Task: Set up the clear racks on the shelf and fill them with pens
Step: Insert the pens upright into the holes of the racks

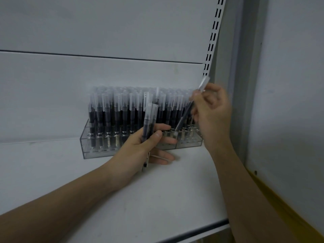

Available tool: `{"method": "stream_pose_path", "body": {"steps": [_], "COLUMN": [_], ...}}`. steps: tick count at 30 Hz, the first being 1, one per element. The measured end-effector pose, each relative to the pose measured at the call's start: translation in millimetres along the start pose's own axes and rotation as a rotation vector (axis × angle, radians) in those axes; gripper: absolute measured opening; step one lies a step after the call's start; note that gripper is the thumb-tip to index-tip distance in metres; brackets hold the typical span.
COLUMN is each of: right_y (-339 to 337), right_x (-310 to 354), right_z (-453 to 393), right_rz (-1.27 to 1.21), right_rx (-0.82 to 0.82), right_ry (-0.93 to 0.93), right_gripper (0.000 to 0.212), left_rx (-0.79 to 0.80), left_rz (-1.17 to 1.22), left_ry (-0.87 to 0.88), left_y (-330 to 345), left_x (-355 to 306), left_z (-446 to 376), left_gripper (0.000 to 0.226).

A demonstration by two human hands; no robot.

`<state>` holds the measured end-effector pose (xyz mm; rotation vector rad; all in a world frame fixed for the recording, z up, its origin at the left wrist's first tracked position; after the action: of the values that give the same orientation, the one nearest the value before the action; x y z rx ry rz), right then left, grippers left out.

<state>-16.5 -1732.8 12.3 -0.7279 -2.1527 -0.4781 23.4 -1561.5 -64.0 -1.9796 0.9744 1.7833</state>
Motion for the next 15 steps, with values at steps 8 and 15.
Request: {"method": "stream_pose_path", "body": {"steps": [8,15], "right_y": [-24,-23], "right_x": [-8,-10], "right_z": [-6,-8], "right_rz": [0.239,0.354], "right_rx": [-0.217,-0.195], "right_ry": [-0.102,-0.102], "right_gripper": [0.015,0.021], "left_rx": [0.033,0.070], "left_rz": [-0.024,-0.031], "left_ry": [0.025,0.025], "left_y": [2,4], "left_x": [0,1], "left_z": [-1,-1], "left_gripper": [0.033,0.034]}}
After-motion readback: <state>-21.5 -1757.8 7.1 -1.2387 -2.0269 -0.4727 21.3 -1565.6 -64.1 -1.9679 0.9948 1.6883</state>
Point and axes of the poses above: each hand's wrist, its own z-axis away from the middle knuckle, its own y-axis out of the palm, x = y × z, the point moved 8 cm from there along -z, towards the middle knuckle, and after that the axes turned 6 degrees about z, right-handed, at the moved point
